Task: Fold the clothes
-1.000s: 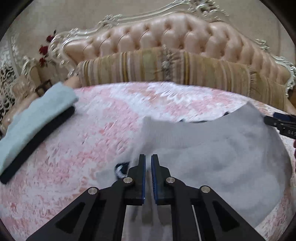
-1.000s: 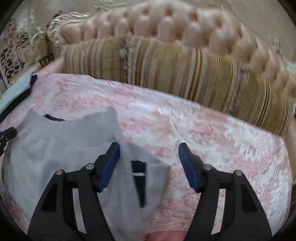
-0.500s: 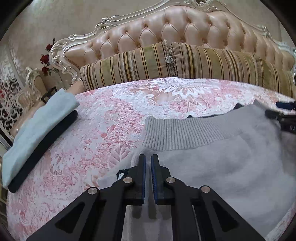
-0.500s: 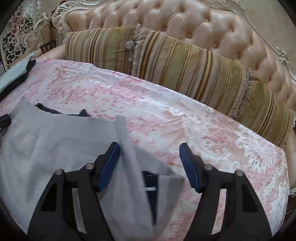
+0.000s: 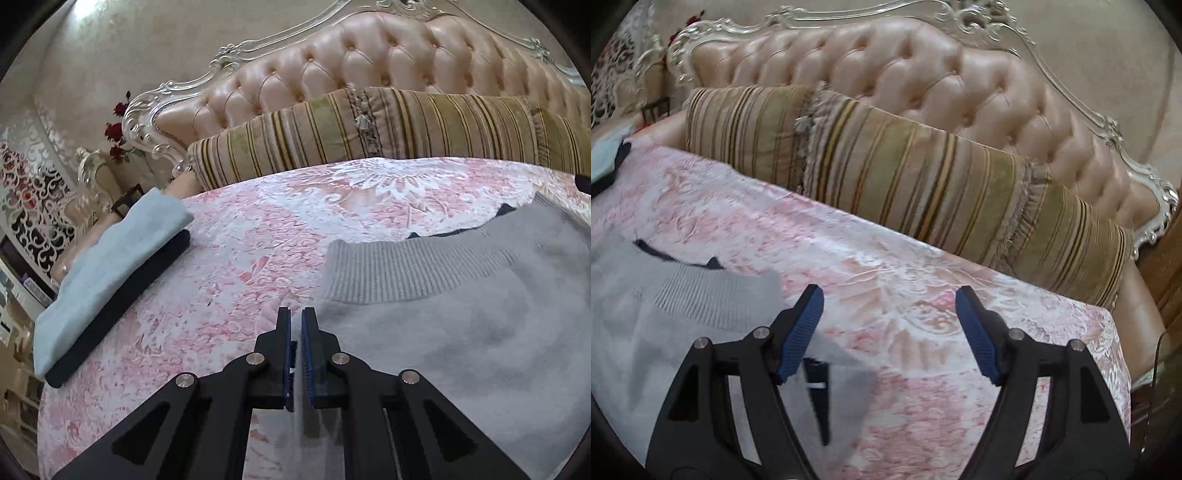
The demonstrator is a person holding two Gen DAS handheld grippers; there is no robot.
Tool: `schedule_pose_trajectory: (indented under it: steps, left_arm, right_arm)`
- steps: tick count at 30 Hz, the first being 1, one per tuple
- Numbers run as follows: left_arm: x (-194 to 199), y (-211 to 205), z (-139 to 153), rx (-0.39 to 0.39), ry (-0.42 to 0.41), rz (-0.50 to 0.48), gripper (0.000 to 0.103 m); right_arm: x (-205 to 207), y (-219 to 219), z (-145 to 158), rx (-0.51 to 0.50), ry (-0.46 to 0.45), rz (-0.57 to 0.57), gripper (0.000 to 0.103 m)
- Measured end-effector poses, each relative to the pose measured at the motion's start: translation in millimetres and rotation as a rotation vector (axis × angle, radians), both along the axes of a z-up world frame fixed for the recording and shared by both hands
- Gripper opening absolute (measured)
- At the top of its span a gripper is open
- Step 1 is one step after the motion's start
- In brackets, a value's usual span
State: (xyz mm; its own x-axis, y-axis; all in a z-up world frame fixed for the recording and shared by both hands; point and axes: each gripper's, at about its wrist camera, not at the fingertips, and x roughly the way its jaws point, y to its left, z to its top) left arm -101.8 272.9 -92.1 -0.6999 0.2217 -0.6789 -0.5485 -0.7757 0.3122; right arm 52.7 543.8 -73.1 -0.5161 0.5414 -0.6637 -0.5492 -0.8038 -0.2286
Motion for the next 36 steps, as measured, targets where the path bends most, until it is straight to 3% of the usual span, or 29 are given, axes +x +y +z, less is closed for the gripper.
schedule_pose_trajectory:
  steps: [4,6,10,13,23,28,30,33,36]
  left_arm:
    - [6,1,4,0.002,0.012,-0.007,0.009]
    - [12,5,4,0.004,0.002,-0.028,0.009]
    - [24,12,0,-0.008,-0.015,-0.072,0.009]
    - [28,16,-4,-0.022,-0.021,-0.090,0.009]
    - [20,12,-14,-0.040,-0.024,-0.078,0.009]
    - [8,0,-11,0.034,-0.099,-0.080,0.009]
    - [1,-7,-9,0.087,-0.147,-0.069,0.009]
    - [-2,-15,-1,0.096,-0.119,-0.018,0.009]
    - [9,-13,5,0.162,-0.148,-0.066,0.009]
  right_arm:
    - [9,-4,7,-0.105,0.075,0.051,0.077]
    - [6,-18,4,-0.202,0.095,0.142,0.077]
    - [-13,-54,-17,-0.243,0.008,0.282,0.077]
    - [-22,-66,-32,-0.156,-0.061,0.272,0.077]
    - [-13,-47,-37,-0.216,-0.059,0.272,0.079]
    - [-10,-37,-33,-0.268,-0.022,0.280,0.079]
    - [-5,-31,-25,-0.258,0.020,0.248,0.079]
    - [4,-20,-13,-0.232,0.079,0.173,0.079]
    - [8,-20,-5,-0.163,0.077,0.111,0.079]
